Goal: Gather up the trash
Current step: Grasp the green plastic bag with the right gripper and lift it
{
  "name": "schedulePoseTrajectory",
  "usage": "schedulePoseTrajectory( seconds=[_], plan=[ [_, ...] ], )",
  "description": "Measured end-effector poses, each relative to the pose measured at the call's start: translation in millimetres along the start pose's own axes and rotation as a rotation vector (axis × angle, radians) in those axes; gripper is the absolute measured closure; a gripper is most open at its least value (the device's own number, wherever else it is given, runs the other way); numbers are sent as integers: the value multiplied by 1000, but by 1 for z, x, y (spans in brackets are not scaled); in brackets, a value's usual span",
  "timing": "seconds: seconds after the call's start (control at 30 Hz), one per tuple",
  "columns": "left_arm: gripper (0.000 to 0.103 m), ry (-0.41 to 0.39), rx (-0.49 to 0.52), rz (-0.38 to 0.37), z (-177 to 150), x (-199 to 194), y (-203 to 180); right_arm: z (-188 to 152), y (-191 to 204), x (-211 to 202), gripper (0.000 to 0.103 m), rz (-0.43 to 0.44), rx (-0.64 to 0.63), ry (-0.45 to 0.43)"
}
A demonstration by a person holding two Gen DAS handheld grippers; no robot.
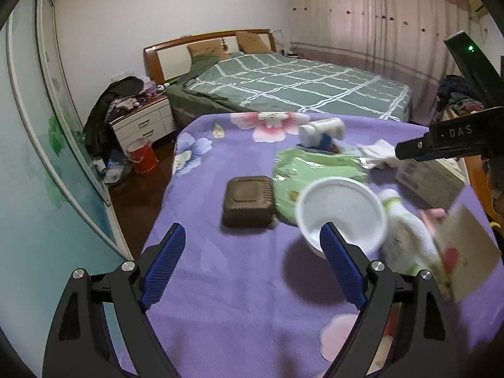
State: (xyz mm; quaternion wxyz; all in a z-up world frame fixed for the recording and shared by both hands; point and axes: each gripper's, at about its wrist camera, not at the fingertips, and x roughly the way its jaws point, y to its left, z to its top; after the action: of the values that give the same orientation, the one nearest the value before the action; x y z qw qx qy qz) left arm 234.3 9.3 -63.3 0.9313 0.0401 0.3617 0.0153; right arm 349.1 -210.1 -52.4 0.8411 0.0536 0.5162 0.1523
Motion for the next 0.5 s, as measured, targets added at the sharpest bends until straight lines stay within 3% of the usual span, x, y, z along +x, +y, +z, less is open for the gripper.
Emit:
schedulePoseTrajectory(
  seconds=[0.23,0.5],
  plan=[
    [17,6,-54,14,17,31,22,23,0,41,61,-27,49,96],
    [17,12,-83,4,27,53,41,39,2,85,73,-67,89,210]
  ],
)
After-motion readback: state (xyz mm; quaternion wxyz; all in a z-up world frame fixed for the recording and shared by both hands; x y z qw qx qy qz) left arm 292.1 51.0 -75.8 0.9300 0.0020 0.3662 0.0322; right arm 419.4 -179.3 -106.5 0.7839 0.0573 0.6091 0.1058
